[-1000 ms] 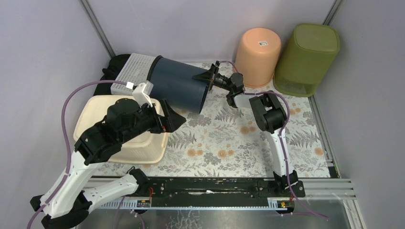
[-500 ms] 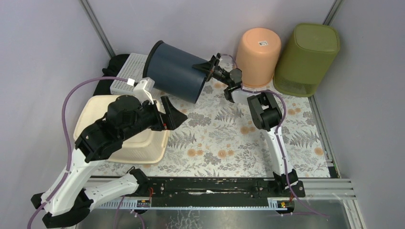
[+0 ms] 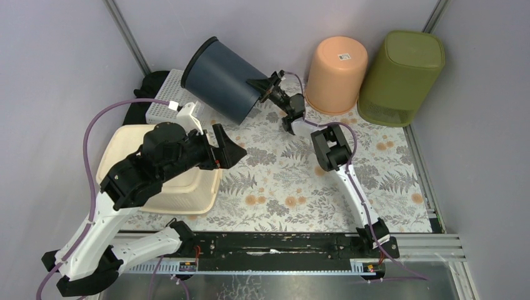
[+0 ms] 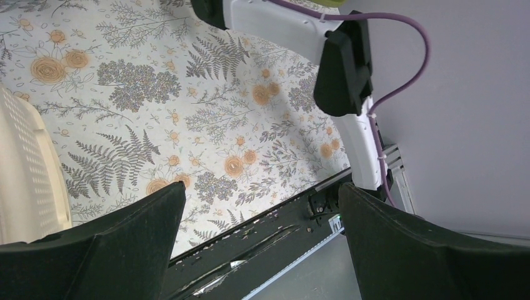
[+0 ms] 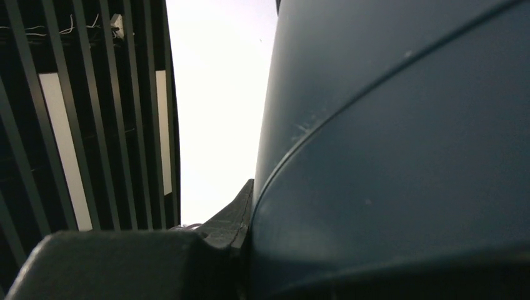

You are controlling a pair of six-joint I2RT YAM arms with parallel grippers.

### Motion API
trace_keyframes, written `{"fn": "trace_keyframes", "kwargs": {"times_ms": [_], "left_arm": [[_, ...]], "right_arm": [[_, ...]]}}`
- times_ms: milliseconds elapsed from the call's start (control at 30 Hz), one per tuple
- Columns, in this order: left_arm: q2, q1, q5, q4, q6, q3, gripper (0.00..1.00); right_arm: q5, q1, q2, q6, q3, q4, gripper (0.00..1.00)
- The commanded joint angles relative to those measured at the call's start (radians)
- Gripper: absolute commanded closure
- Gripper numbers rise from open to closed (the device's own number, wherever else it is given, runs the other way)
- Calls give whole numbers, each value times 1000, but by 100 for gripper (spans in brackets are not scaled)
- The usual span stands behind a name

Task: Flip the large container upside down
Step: Turn the container upside down at the center of the board.

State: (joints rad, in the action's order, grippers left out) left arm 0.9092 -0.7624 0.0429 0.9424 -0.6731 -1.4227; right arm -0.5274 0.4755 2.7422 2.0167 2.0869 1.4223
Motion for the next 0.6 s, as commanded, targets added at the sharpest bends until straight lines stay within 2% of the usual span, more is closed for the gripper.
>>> {"fn": "trace_keyframes", "kwargs": {"times_ms": [0, 133, 567], "left_arm": [[-9, -4, -13, -20, 5, 1, 0], [-2, -3, -14, -21, 6, 4, 0], [14, -4, -20, -34, 9, 8, 0]], "right_arm": [[157, 54, 21, -59, 211, 287, 100], [171, 61, 72, -83, 246, 289, 100], [59, 89, 137, -103, 158, 293, 100]]}}
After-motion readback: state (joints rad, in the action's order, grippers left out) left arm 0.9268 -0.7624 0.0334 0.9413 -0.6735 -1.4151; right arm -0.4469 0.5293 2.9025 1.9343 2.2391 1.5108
